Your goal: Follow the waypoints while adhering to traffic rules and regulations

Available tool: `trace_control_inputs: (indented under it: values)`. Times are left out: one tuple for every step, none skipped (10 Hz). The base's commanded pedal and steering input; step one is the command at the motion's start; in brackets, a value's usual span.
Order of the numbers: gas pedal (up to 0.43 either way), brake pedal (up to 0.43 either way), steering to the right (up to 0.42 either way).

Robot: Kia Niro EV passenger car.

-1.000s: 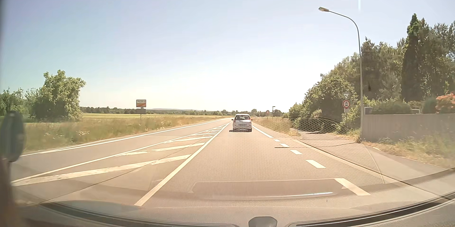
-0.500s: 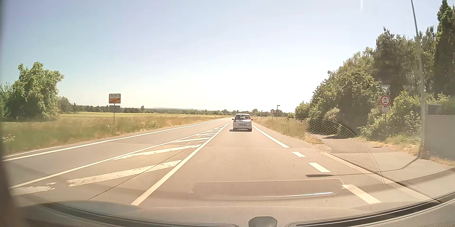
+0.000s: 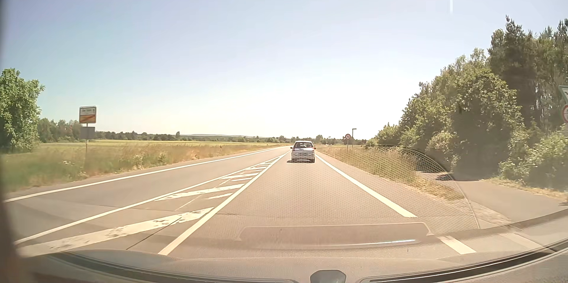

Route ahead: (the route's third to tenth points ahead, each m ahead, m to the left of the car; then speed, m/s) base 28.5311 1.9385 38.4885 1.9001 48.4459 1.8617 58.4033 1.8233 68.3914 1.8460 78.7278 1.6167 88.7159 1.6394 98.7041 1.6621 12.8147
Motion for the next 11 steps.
trace_control_inputs:
  values:
    - [0.047,0.030,-0.001]
    - [0.047,0.030,-0.001]
    - [0.047,0.030,-0.002]
    - [0.047,0.030,-0.001]
    - [0.047,0.030,-0.001]
    - [0.047,0.030,0.001]
    - [0.047,0.030,0.004]
    - [0.047,0.030,0.004]
    - [0.047,0.030,0.001]
    - [0.047,0.030,0.000]
    - [0.047,0.030,0.000]
